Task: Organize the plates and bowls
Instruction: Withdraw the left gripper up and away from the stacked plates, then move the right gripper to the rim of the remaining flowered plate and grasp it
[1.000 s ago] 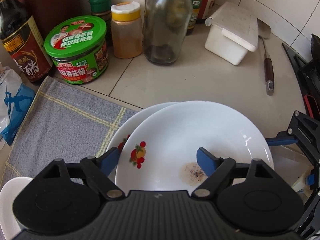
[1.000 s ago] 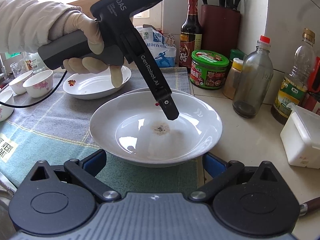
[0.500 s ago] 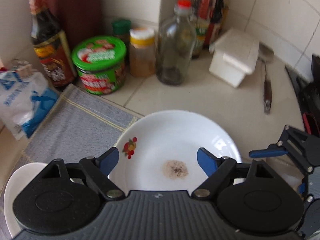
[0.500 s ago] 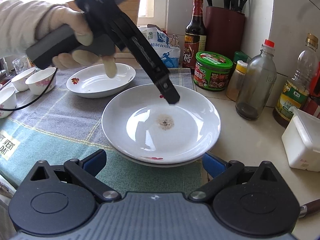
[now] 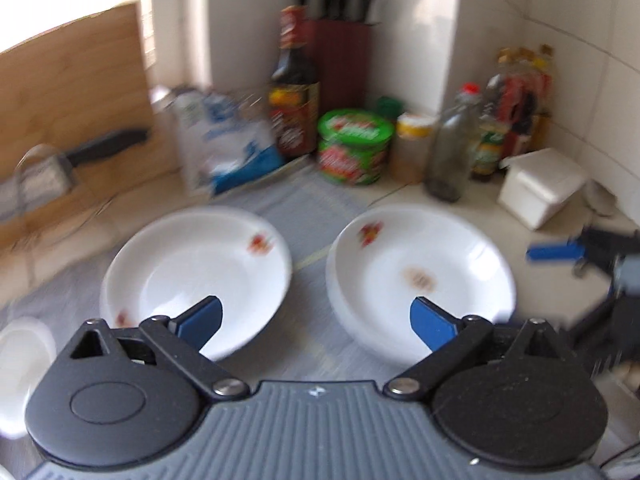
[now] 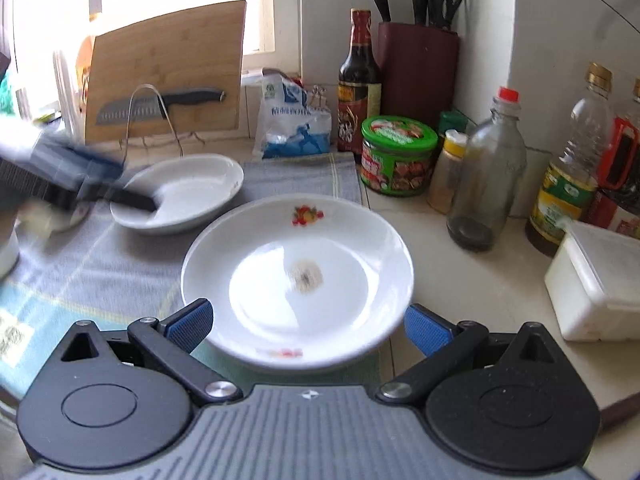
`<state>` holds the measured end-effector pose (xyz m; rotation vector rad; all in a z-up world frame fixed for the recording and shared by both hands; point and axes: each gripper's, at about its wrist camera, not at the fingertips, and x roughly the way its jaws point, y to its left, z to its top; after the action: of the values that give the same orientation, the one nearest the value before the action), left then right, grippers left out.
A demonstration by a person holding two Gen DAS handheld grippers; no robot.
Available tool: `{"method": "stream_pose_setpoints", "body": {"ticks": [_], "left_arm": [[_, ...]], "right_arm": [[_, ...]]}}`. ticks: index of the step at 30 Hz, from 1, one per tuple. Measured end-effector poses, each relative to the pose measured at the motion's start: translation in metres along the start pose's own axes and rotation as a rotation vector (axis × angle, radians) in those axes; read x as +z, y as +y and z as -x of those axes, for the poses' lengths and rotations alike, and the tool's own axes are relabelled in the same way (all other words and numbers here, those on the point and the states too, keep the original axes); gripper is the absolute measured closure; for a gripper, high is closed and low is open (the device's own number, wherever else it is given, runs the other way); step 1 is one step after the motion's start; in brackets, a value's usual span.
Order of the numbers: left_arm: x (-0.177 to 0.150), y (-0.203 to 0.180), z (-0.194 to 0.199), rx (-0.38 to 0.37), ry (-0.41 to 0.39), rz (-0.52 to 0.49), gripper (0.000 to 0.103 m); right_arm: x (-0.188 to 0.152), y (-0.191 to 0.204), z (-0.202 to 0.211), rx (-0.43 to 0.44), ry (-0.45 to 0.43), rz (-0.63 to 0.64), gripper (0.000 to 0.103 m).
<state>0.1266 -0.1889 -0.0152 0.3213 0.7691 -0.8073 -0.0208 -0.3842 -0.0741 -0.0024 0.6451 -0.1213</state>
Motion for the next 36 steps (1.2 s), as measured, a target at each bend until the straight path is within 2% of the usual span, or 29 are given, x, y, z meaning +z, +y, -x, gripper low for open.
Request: {"method": "stream_pose_setpoints", "body": {"ticks": [7,14,18,26,31,36], "left_arm": [[-0.038,0.035,0.009,0.101,0.01,0.044,0.003],[-0.061,0.056,-0.012,0.133,0.015,0.092,0.003],[-0.065,0.061,-0.023,0.136,0.012,0.114,0.003],[-0.057,0.064,-0.048,0.179,0.022,0.107,0.003],[-0.057,0.068,-0.062,0.175,0.045,0.111,0.002],[-0.059,0.067,-0.066,0.178,0.02,0.108,0.0]], "right_arm": [[0.029,0.032,-0.014,0.028,-0.001,0.01,0.0],[0.046,0.059,-0.013,-0.006,0.035,-0.017,0.0],[0.054,0.064,-0.015,0.015,0.06,0.01,0.0],[0.078,0.061,-0.05,0.119,0.094,0.092,0.0],[0.097,0.055,-0.085,0.227,0.138,0.119,0.0],[0.117,0.059,-0.118,0.337,0.184,0.158,0.0]]}}
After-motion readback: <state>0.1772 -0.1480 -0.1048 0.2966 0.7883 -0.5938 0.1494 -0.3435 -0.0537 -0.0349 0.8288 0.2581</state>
